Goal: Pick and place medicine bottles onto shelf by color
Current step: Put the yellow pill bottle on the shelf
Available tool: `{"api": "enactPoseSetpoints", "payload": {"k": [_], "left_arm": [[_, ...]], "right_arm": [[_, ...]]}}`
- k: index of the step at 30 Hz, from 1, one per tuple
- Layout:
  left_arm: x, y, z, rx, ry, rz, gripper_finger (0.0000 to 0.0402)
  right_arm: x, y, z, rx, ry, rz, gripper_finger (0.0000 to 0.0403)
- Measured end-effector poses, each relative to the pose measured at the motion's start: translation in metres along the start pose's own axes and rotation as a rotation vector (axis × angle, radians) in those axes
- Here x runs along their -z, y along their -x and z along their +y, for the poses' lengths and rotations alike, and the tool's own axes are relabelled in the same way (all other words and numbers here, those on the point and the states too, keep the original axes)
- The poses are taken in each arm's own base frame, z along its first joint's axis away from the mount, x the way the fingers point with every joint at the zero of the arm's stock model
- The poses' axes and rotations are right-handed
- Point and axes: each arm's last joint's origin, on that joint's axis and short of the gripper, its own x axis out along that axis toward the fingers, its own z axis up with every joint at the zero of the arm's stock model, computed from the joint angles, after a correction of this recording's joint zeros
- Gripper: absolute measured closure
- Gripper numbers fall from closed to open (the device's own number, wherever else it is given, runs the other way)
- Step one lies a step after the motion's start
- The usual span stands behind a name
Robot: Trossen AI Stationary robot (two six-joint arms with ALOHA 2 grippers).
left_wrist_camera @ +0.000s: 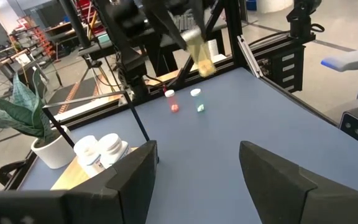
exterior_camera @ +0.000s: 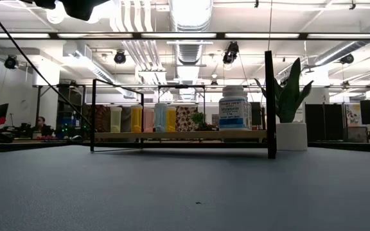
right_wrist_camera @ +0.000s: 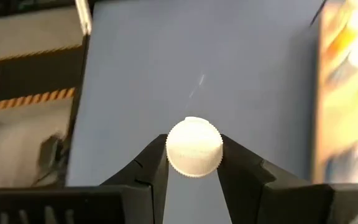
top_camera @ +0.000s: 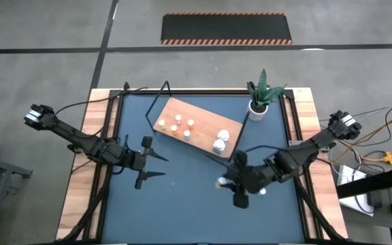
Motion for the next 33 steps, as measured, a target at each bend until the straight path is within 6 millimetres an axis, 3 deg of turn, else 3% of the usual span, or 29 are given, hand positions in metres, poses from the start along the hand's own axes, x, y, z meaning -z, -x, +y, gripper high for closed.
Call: {"api": "enactPoseSetpoints", "payload": {"k": [6, 13, 18, 23, 26, 33], "left_arm": [[0.0, 0.0, 0.0, 0.0, 0.001, 0.0, 0.019], [-0.005, 0.005, 0.003, -0.006, 0.01, -0.03, 0.019], [-0.007, 0.01, 0.005, -0.011, 0.018, -0.053, 0.019], [-0.007, 0.011, 0.005, -0.011, 0.018, -0.053, 0.019], [-0.007, 0.011, 0.005, -0.012, 0.018, -0.053, 0.019], [-0.006, 0.011, 0.005, -0.012, 0.017, -0.051, 0.019]], "right_arm": [[-0.047, -0.016, -0.024, 0.084, 0.109, -0.064, 0.0294], [-0.072, -0.053, -0.092, 0.239, 0.072, -0.02, 0.0294], [-0.073, -0.08, -0.146, 0.286, 0.033, 0.057, 0.0294], [-0.066, -0.104, -0.184, 0.264, 0.025, 0.141, 0.0294], [-0.062, -0.114, -0.195, 0.185, 0.016, 0.172, 0.0294], [-0.051, -0.128, -0.199, 0.135, 0.135, 0.265, 0.0294]]}}
